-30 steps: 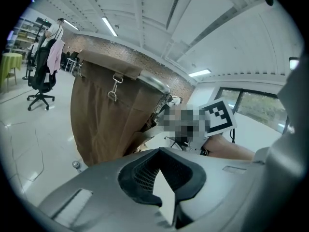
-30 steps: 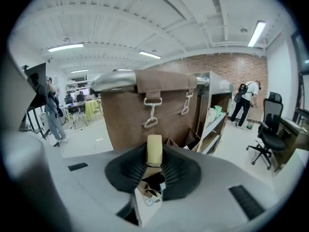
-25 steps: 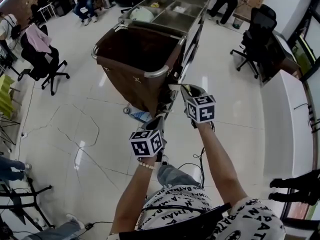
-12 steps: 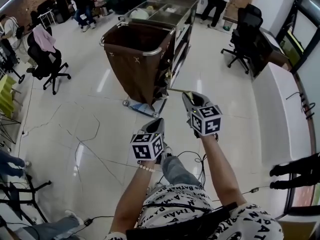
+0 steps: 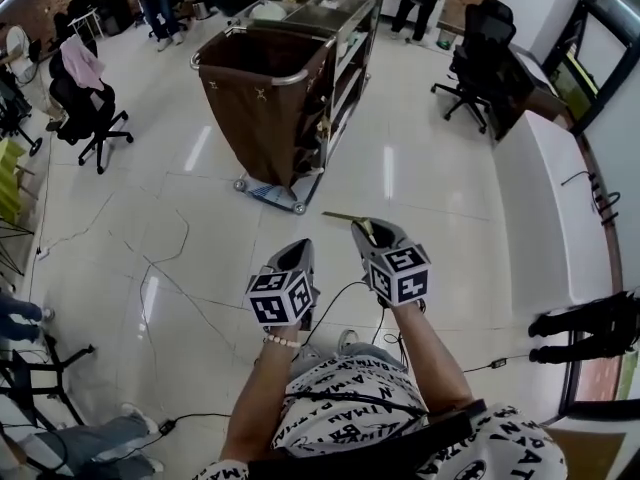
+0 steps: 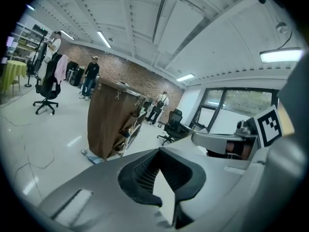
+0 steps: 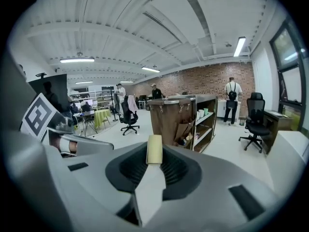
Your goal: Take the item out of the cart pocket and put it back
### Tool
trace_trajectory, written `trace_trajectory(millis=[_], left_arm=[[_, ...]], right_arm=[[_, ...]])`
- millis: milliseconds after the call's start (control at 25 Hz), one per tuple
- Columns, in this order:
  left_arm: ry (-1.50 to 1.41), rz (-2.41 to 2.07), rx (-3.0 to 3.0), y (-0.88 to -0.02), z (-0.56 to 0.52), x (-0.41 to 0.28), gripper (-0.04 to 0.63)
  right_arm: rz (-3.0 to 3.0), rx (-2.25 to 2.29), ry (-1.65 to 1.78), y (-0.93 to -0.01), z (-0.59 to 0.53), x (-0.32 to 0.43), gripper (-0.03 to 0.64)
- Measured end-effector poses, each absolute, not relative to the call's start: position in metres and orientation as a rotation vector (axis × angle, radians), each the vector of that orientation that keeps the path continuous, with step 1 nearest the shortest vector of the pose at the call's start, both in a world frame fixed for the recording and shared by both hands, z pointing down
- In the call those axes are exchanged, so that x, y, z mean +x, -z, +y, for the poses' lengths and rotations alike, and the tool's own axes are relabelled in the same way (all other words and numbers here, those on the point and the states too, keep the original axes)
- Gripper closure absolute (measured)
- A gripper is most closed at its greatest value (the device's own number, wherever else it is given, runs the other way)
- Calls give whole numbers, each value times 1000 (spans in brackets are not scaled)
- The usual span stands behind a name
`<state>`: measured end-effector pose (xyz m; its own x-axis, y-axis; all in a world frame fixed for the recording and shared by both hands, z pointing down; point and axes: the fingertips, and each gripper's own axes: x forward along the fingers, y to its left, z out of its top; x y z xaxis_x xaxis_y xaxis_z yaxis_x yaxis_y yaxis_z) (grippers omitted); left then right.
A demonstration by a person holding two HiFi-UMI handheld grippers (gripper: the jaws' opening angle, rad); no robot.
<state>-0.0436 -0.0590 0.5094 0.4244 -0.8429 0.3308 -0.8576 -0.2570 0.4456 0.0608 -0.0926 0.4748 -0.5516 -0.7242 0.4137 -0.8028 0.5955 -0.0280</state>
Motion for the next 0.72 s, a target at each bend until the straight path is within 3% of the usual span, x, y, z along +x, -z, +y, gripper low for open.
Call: trace_trajectory(millis=[720], left_arm=[[-33,-1405,2138,-501,-56,-12,592]], right_arm=[[-2468,1234,-378,-489,-77,90,534]])
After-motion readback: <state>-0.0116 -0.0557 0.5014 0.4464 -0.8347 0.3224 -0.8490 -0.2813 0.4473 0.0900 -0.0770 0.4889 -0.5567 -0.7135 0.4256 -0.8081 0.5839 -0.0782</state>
